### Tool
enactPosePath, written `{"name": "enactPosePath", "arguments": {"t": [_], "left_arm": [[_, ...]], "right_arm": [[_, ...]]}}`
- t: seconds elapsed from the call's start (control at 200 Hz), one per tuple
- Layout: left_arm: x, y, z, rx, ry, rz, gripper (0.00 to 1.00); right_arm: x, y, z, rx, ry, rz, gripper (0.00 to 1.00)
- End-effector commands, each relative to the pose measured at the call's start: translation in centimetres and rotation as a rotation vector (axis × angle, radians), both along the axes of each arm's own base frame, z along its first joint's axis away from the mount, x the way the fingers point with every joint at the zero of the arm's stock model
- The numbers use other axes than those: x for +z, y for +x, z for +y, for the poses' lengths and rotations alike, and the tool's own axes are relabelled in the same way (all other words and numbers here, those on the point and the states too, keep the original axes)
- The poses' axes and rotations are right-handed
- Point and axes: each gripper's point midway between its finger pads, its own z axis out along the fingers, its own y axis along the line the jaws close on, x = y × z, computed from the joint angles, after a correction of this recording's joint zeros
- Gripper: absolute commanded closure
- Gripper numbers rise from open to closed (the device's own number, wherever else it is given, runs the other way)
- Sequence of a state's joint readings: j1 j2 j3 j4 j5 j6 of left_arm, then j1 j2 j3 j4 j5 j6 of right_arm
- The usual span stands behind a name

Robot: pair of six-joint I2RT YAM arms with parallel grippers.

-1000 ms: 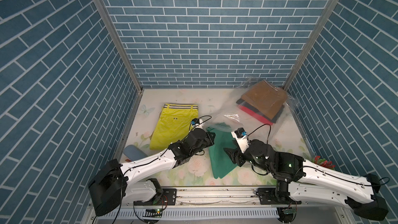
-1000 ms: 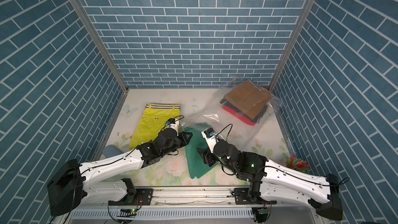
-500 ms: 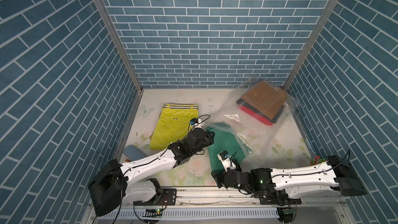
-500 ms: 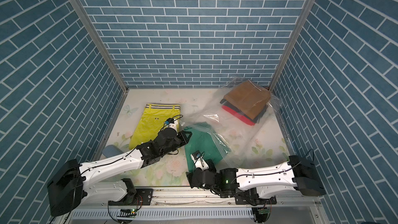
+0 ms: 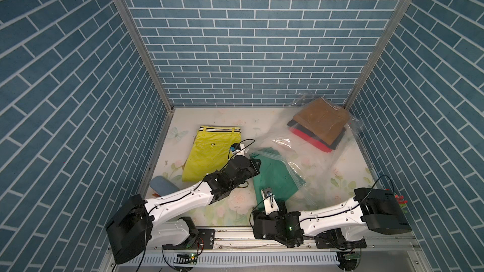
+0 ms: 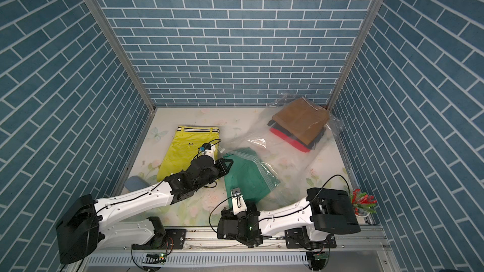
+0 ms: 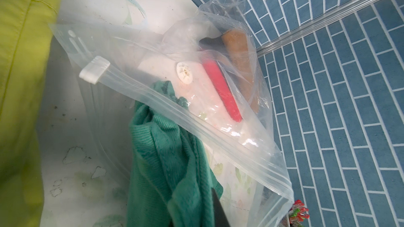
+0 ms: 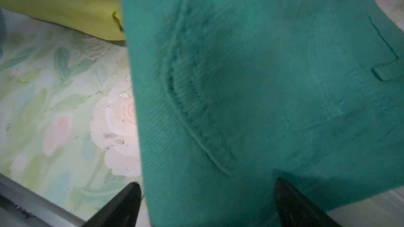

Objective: Take the trousers out of the vacuum bag
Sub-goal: Take out the trousers from the vacuum bag.

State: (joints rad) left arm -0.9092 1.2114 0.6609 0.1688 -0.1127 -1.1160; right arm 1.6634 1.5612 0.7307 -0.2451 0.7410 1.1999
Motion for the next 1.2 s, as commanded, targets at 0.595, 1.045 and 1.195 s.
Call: {"name": "enactPosePath", "arguments": {"t": [0.595,1.045,1.195], "left_arm": [[3.0,0.5,-0.5,0.001,-0.102,-0.064,1.0],[2.6,-1.2,1.6,0.019,-0.147,-0.037,1.0],[3.2,-2.3,2.8,0.04,-0.218,-0.028,1.0]], "right_arm": [[-0.7,3.6,-1.5,-0.083,-0.213,-0.182,0.4],[4.2,2.6,-2.1,0.164,-0.174,-0.276,1.0],[6.9,2.3,-2.1,0.227,-0.139,-0.291,1.0]]}}
